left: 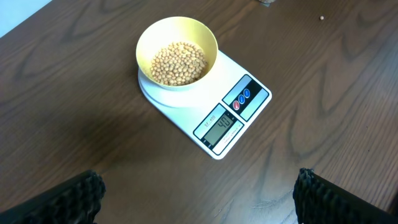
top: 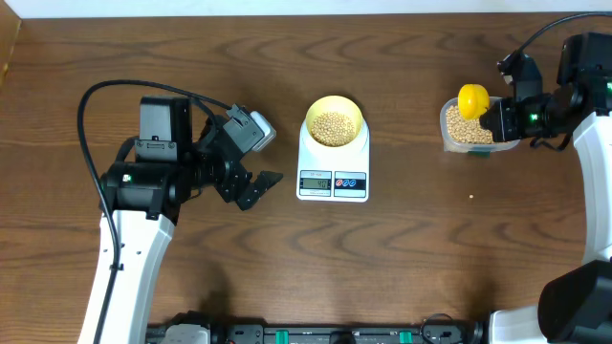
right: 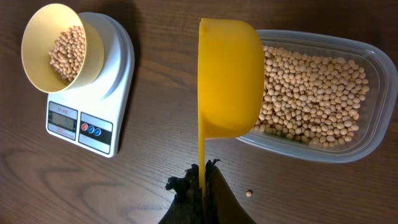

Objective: Scoop item into bowl and weigh 50g on scale
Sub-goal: 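Position the scoop with the right gripper above the soybean tub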

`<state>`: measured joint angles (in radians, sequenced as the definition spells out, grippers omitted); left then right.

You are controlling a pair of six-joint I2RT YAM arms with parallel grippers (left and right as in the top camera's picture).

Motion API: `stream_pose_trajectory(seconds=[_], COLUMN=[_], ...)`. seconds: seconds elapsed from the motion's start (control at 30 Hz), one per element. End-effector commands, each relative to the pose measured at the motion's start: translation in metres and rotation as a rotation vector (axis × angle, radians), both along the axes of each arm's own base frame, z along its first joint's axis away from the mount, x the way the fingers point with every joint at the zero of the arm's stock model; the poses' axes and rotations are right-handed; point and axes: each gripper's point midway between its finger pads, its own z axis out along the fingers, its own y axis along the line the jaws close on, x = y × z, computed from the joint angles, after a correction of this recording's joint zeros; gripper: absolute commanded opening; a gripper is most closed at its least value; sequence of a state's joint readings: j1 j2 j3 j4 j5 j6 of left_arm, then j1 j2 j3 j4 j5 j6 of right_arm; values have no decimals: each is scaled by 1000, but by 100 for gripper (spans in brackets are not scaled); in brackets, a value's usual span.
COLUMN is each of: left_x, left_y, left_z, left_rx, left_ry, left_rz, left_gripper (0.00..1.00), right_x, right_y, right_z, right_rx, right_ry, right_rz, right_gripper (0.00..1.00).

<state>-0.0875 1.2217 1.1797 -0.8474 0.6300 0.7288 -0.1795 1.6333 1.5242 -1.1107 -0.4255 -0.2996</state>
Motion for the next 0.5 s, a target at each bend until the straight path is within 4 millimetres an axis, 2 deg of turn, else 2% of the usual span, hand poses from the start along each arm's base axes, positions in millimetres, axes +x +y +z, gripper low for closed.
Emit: stream_pose_trajectory(seconds=[0.0,0.47], left_x=[2,2], left_y=[0,0], left_z=[6,6], left_rx=[-14,-14], left_ry=[-7,-7], left_rz=[8,8], left_gripper=[99,99], right_x=[0,2], right_y=[-4,-5], right_z=[14,14], right_rx=[-12,-13], right_ry=[-41,-48], right_rz=[-2,-1], right_gripper=[1,1])
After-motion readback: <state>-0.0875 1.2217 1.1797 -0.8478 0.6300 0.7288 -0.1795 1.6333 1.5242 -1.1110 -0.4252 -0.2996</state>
